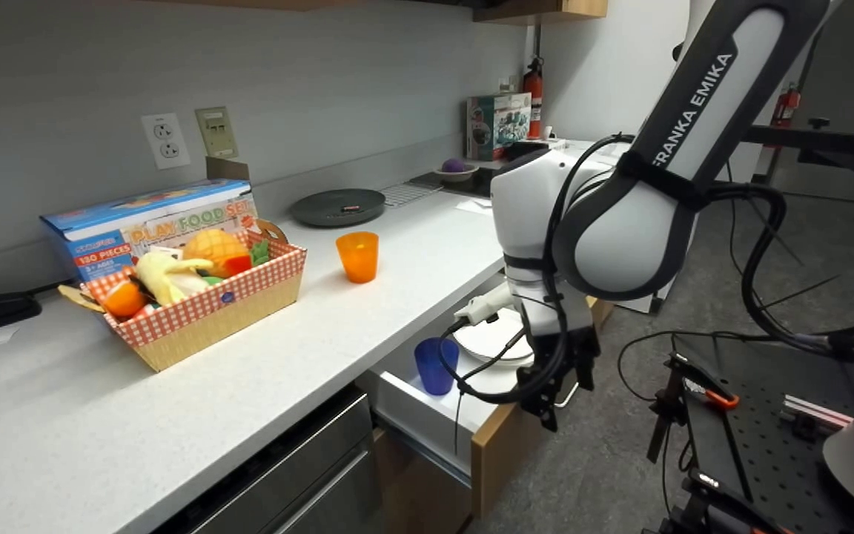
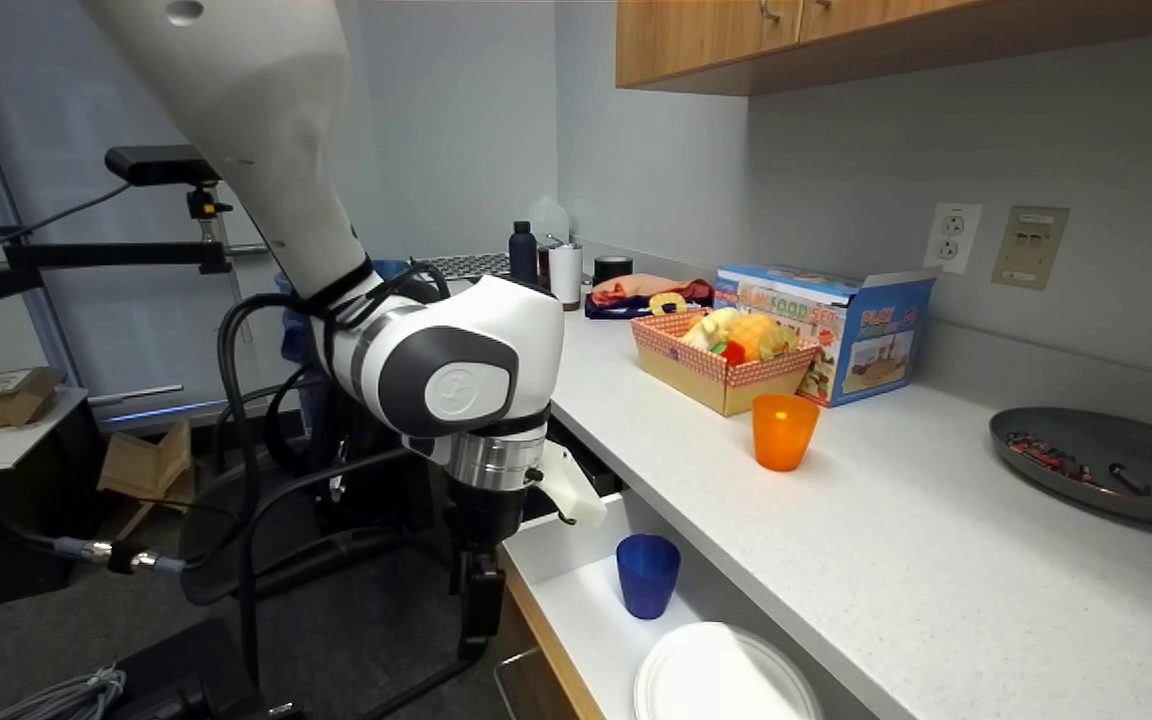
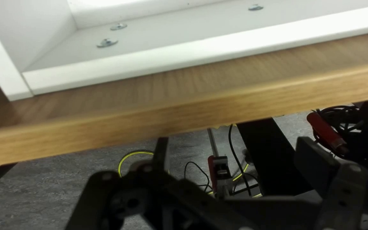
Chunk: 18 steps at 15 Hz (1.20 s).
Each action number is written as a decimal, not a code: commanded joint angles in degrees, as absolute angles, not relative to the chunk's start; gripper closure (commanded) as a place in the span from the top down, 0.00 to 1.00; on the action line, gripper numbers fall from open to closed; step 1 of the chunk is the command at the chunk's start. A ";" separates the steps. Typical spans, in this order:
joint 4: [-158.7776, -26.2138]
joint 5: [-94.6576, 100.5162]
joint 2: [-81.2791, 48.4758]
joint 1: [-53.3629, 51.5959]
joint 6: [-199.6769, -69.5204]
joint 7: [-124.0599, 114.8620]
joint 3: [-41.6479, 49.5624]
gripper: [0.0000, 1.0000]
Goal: Open the drawer, put the blue cup inside it, and then close it
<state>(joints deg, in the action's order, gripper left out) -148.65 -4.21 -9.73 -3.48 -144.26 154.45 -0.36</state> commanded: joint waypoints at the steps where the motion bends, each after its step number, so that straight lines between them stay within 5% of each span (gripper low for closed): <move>1: -148.63 -3.63 -9.75 -1.57 -144.14 154.01 -2.18 1.00; 18: -140.97 21.73 -16.33 -2.23 -161.81 141.52 2.32 1.00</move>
